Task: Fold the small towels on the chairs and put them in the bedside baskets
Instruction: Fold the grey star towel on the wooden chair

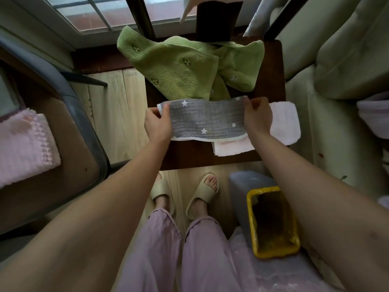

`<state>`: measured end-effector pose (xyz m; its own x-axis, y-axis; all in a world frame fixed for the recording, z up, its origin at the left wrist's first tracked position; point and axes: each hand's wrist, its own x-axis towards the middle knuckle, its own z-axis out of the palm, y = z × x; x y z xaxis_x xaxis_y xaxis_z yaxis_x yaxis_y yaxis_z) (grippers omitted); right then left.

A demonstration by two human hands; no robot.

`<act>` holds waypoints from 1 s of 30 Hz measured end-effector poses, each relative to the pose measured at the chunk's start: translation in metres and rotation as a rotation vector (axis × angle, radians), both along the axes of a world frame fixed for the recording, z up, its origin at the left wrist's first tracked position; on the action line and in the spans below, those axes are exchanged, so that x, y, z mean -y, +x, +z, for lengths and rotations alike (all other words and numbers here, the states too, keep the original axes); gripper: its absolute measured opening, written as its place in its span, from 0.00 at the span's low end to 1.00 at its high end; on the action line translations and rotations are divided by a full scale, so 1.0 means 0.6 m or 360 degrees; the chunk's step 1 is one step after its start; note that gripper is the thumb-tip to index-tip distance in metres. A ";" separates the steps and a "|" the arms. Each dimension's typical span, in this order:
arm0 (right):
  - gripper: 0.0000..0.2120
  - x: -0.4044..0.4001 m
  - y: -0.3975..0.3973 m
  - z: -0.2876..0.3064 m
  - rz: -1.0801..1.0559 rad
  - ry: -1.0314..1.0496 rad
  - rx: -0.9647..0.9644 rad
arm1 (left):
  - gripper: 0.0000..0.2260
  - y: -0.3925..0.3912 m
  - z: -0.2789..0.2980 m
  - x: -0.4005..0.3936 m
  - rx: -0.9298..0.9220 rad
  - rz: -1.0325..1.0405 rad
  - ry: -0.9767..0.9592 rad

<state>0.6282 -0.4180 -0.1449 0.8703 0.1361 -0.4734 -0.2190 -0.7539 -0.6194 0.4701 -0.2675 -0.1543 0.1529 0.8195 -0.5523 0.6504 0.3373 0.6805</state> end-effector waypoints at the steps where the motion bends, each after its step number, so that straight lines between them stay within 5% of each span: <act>1: 0.19 -0.007 0.004 -0.001 -0.0016 -0.0014 -0.0035 | 0.13 0.005 0.002 0.000 0.0023 0.0023 -0.0022; 7: 0.19 -0.017 0.005 -0.008 0.0061 -0.0011 -0.0189 | 0.18 0.017 0.007 0.005 0.0035 0.0017 0.0007; 13: 0.13 -0.009 -0.017 0.021 0.0218 0.0058 0.0224 | 0.19 0.001 0.005 0.010 -0.0061 -0.0143 -0.0139; 21: 0.13 0.047 0.024 0.078 0.0363 0.0108 0.0566 | 0.12 0.026 0.071 0.009 0.0066 -0.0510 0.0485; 30: 0.15 0.113 0.092 0.079 0.0203 -0.0076 0.0769 | 0.12 0.083 0.092 0.097 -0.0046 -0.0597 0.0439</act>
